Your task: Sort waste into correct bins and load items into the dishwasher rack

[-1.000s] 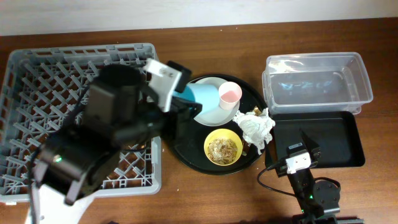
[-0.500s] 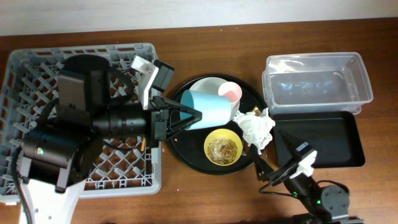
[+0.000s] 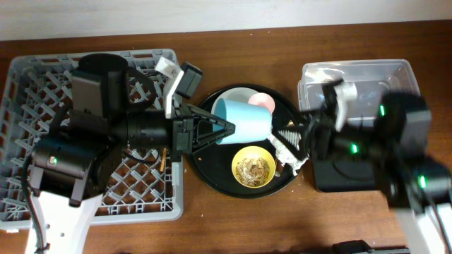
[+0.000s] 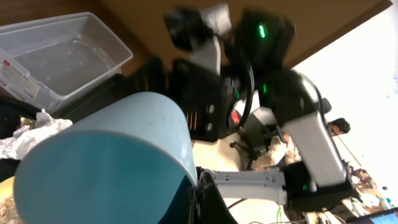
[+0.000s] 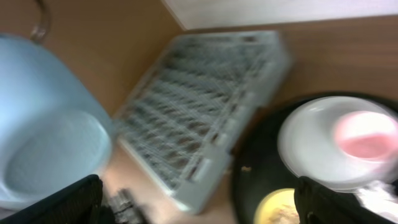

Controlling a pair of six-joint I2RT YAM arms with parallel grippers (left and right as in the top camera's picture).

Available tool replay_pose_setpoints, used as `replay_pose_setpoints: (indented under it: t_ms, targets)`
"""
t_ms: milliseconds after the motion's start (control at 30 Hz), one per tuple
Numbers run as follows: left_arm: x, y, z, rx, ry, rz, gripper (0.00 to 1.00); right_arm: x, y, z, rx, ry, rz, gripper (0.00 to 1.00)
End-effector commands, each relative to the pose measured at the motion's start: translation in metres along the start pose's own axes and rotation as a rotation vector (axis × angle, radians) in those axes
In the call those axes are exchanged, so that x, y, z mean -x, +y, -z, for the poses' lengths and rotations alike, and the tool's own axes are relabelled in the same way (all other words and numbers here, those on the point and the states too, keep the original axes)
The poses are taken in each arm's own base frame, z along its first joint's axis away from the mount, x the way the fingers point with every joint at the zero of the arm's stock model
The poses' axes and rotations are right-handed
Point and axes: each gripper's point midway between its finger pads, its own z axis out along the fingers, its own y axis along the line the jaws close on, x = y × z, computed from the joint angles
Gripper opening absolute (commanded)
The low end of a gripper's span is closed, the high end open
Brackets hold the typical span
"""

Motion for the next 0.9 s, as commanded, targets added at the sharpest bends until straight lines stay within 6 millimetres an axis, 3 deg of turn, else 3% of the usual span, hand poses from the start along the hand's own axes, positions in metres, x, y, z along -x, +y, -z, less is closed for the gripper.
replay_pose_setpoints:
  t_ms: [0,67,100,233,333,400,667,867]
  targets:
    - [0.002,-0.001,-0.001,-0.021,0.004,0.001,0.00,0.013,0.048,0.000,0.342,0.082,-0.013,0.98]
    - [0.004,0.001,0.000,-0.019,0.000,-0.001,0.00,0.016,0.056,0.000,0.454,0.089,0.041,0.79]
    - [0.005,0.003,0.001,-0.013,-0.005,0.002,0.00,0.016,0.056,0.000,0.475,0.090,0.047,0.77]
    - [0.015,0.012,0.009,0.014,-0.044,-0.009,0.00,0.023,0.046,0.004,0.466,0.059,0.064,0.79]
    - [0.019,0.009,0.009,-0.005,-0.053,-0.037,0.00,0.025,0.063,0.020,0.597,0.033,0.151,0.82]
    - [0.021,0.003,0.009,-0.049,-0.049,-0.055,0.00,0.027,0.063,0.022,0.591,0.026,0.157,0.88]
    - [0.018,-0.007,0.005,-0.192,0.000,-0.040,0.00,0.026,0.064,0.021,0.598,0.002,0.249,0.98]
    - [0.018,-0.004,0.003,-0.201,0.007,-0.028,0.00,0.024,0.086,0.012,0.667,0.005,0.390,0.97]
